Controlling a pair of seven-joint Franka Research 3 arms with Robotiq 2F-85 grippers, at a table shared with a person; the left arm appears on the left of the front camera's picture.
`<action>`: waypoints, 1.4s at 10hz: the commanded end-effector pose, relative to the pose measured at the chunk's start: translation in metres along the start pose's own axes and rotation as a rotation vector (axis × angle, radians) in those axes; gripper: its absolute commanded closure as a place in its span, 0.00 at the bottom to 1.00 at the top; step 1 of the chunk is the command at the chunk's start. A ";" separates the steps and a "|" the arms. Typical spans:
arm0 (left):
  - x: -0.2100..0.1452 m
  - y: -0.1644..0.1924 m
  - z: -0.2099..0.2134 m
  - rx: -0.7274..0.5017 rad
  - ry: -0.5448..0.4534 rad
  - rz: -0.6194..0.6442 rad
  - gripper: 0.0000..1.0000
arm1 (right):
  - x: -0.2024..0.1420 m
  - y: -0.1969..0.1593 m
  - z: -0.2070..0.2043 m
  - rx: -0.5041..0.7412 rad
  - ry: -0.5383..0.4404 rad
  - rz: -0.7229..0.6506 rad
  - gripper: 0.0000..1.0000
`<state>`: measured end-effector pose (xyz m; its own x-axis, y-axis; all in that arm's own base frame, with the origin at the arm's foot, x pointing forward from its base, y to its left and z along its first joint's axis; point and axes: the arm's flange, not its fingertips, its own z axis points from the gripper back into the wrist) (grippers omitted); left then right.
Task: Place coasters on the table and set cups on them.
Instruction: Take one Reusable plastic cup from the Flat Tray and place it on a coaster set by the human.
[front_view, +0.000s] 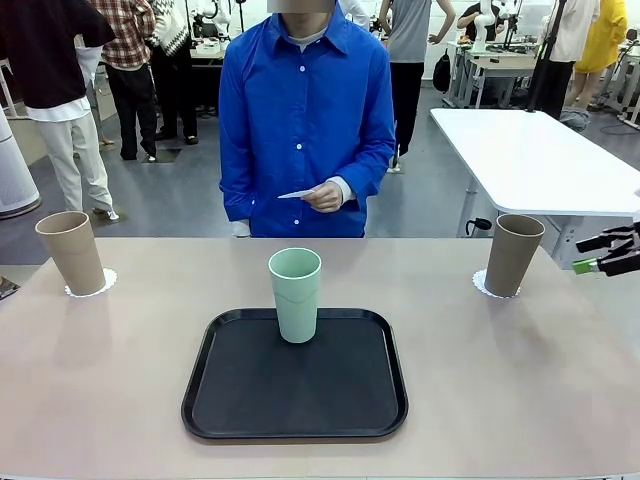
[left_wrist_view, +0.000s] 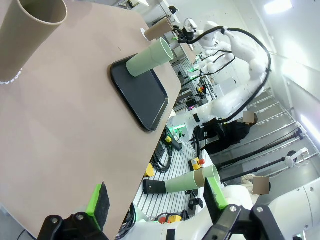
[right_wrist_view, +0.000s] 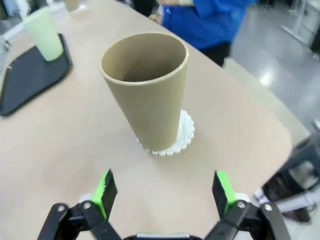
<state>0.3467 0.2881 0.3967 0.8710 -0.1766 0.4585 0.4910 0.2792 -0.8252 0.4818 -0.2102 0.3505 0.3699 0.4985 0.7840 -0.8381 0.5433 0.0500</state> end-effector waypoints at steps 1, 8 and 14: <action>0.000 -0.002 0.002 0.005 -0.002 0.002 0.00 | 0.041 0.050 0.007 -0.056 0.187 -0.096 0.00; 0.000 -0.002 0.002 0.005 -0.002 0.002 0.00 | 0.171 0.154 0.004 -0.225 0.495 0.000 0.00; 0.000 -0.002 0.002 0.005 -0.002 0.002 0.00 | 0.187 0.157 -0.002 -0.224 0.524 0.019 0.00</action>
<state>0.3469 0.2878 0.3968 0.8708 -0.1773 0.4586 0.4913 0.2788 -0.8251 0.4217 -0.0297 0.5032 0.5608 0.7407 0.3699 -0.7640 0.6351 -0.1136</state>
